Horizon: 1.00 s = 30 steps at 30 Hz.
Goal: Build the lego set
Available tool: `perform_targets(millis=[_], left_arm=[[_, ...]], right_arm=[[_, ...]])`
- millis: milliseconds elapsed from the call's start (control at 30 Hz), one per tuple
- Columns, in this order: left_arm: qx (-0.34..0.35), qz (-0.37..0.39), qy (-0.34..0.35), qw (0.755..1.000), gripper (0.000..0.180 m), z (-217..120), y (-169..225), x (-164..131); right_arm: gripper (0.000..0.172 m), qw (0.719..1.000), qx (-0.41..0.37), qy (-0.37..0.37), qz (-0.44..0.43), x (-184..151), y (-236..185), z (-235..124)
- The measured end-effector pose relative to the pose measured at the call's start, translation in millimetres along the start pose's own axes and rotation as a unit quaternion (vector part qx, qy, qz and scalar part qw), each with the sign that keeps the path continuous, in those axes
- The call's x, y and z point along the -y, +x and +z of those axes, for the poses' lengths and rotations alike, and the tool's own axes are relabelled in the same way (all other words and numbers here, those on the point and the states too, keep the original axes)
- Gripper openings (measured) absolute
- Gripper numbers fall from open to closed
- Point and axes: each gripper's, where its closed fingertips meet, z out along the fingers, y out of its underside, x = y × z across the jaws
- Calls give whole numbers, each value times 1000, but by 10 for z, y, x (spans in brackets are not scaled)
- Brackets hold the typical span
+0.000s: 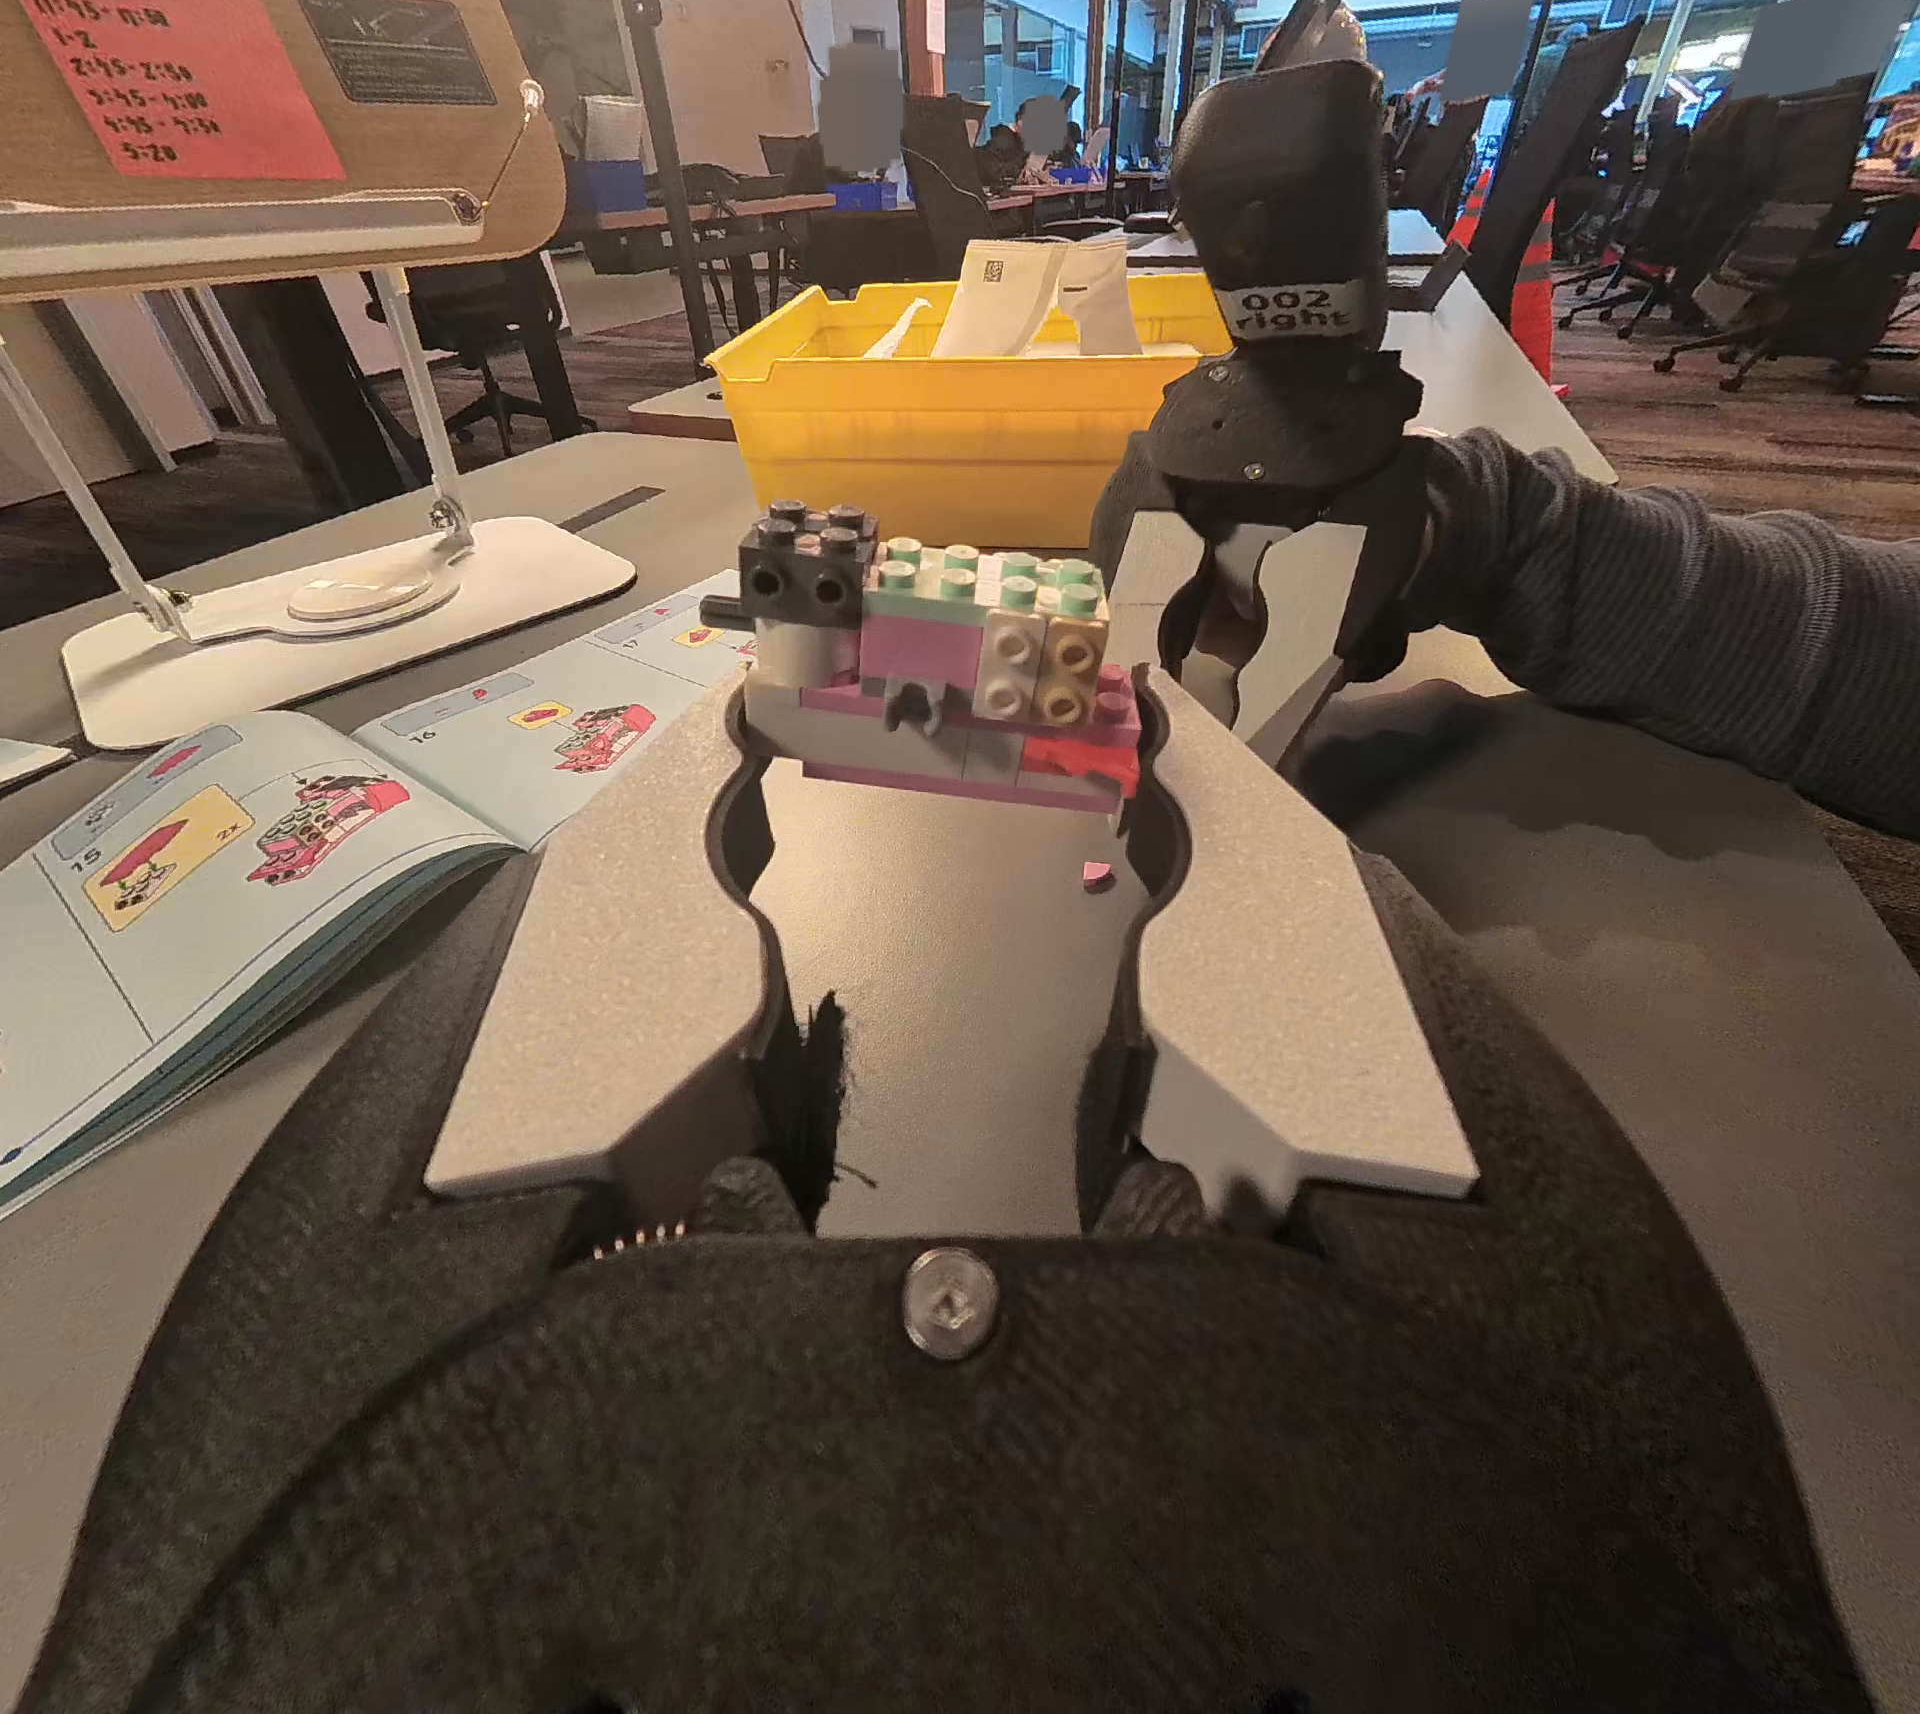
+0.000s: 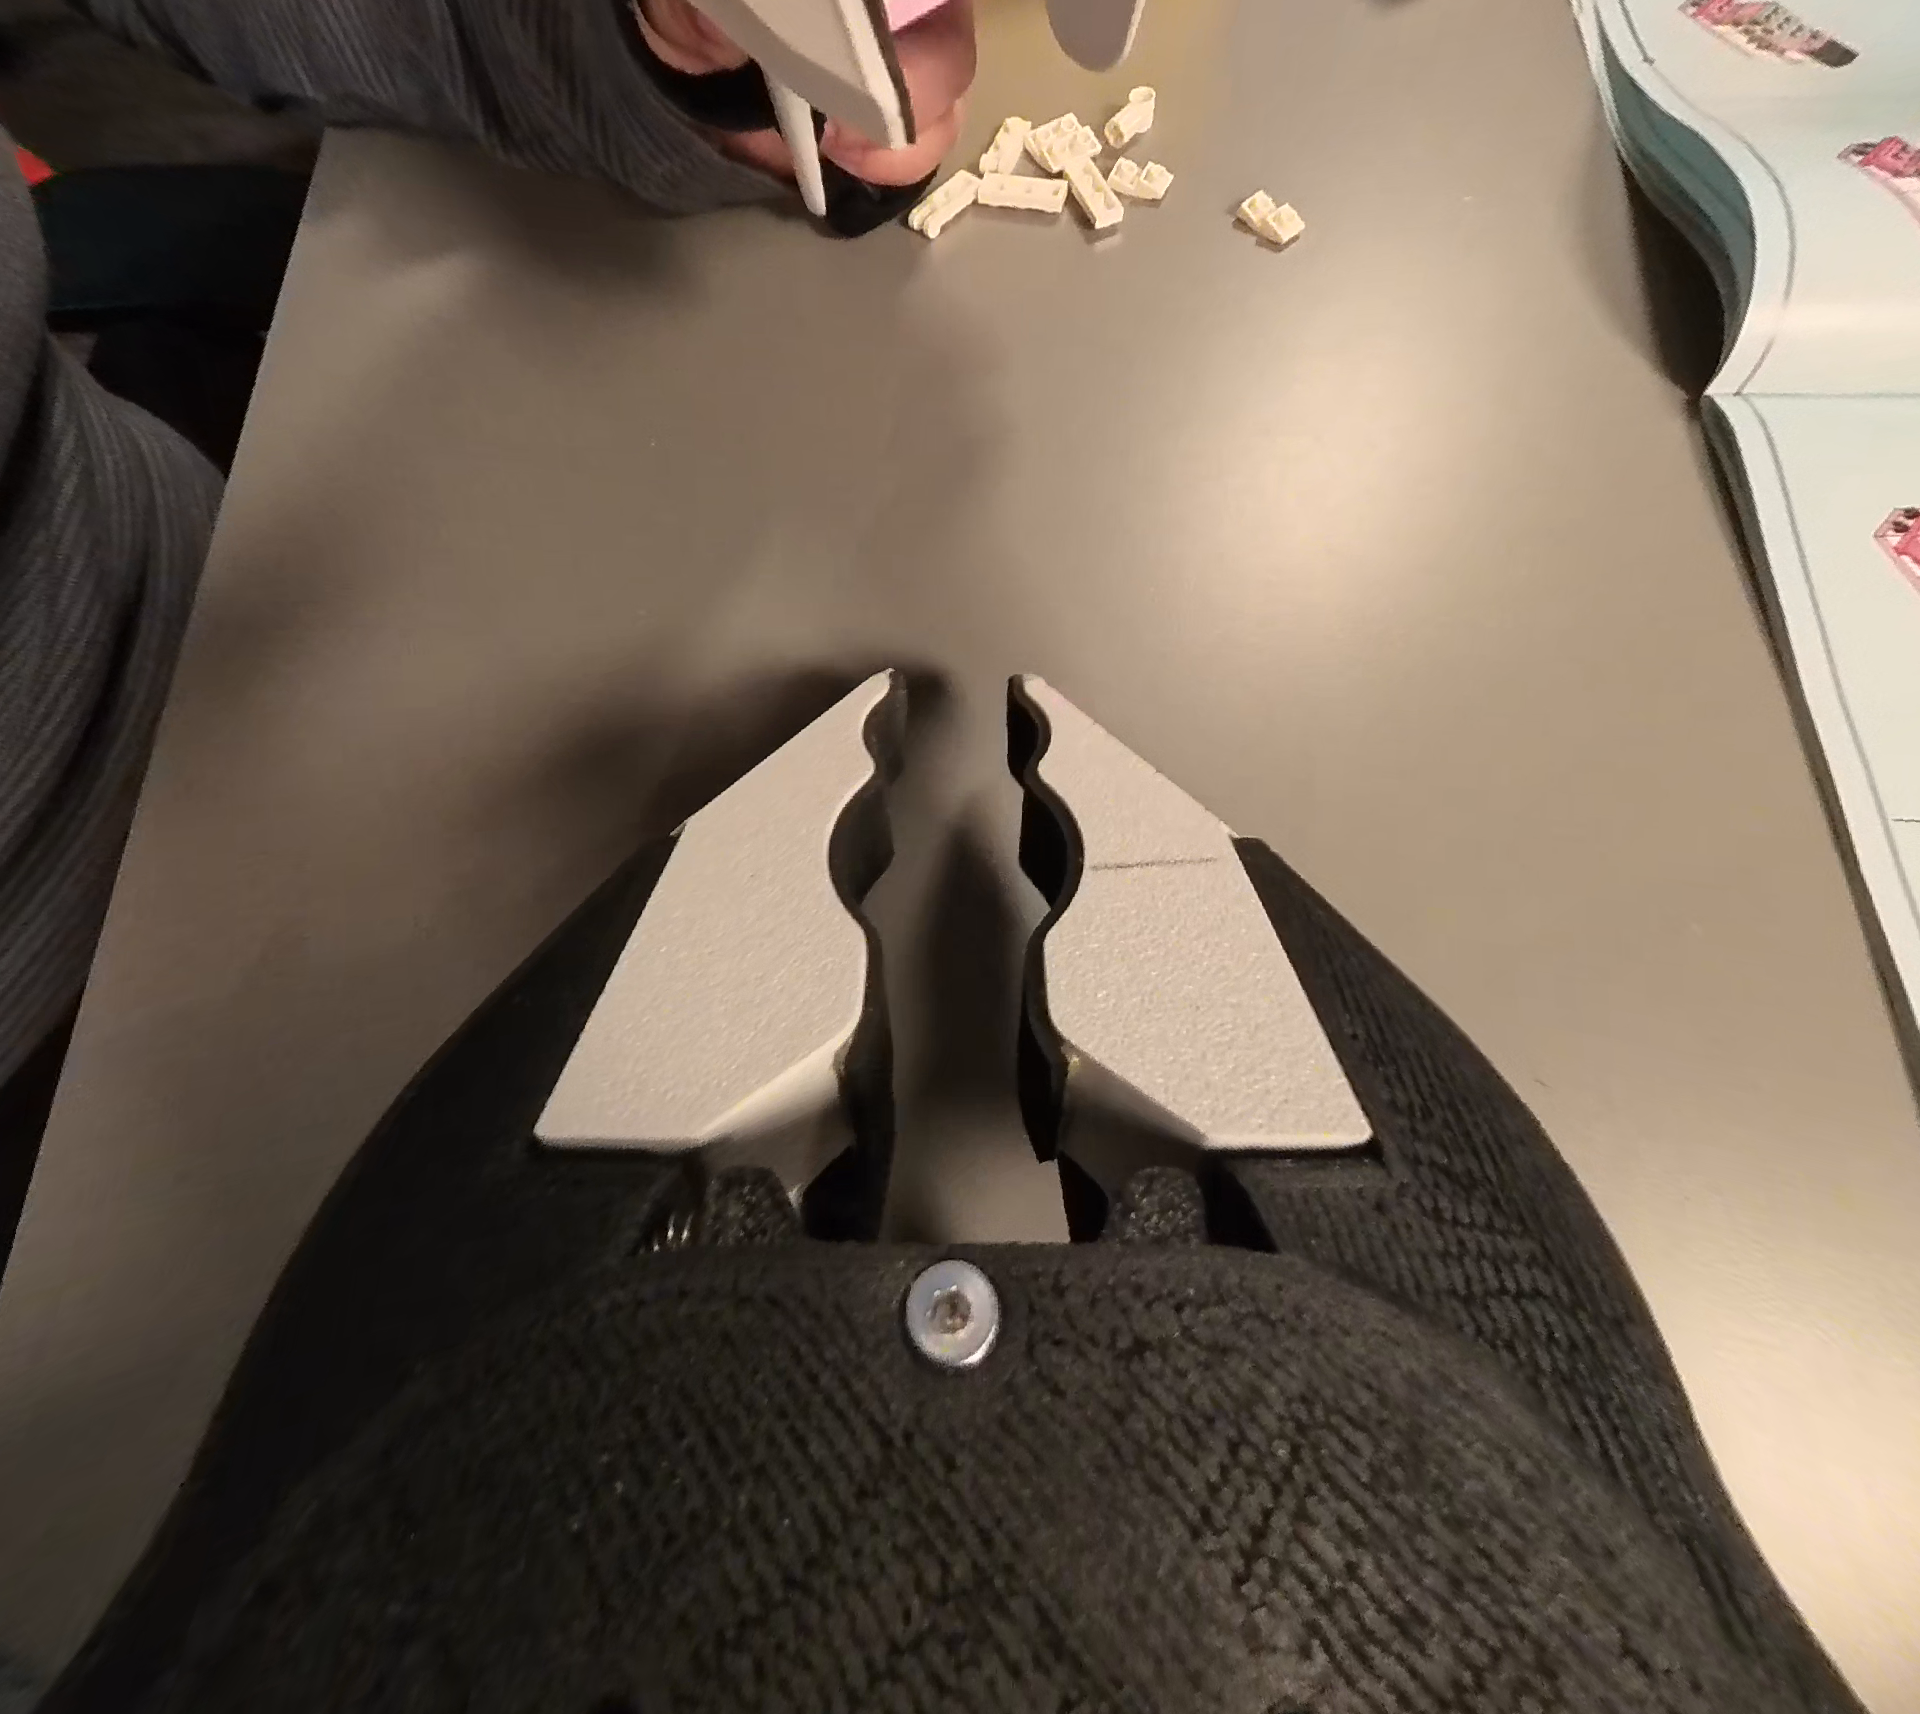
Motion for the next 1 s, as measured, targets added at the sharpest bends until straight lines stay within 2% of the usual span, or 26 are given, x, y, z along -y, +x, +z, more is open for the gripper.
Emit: perform_targets(millis=[1000], left_arm=[[-1, 1, -1, 1000, 68, 4, 8, -5]], right_arm=[[21, 997, -70, -41, -14, -169, 242, 20]])
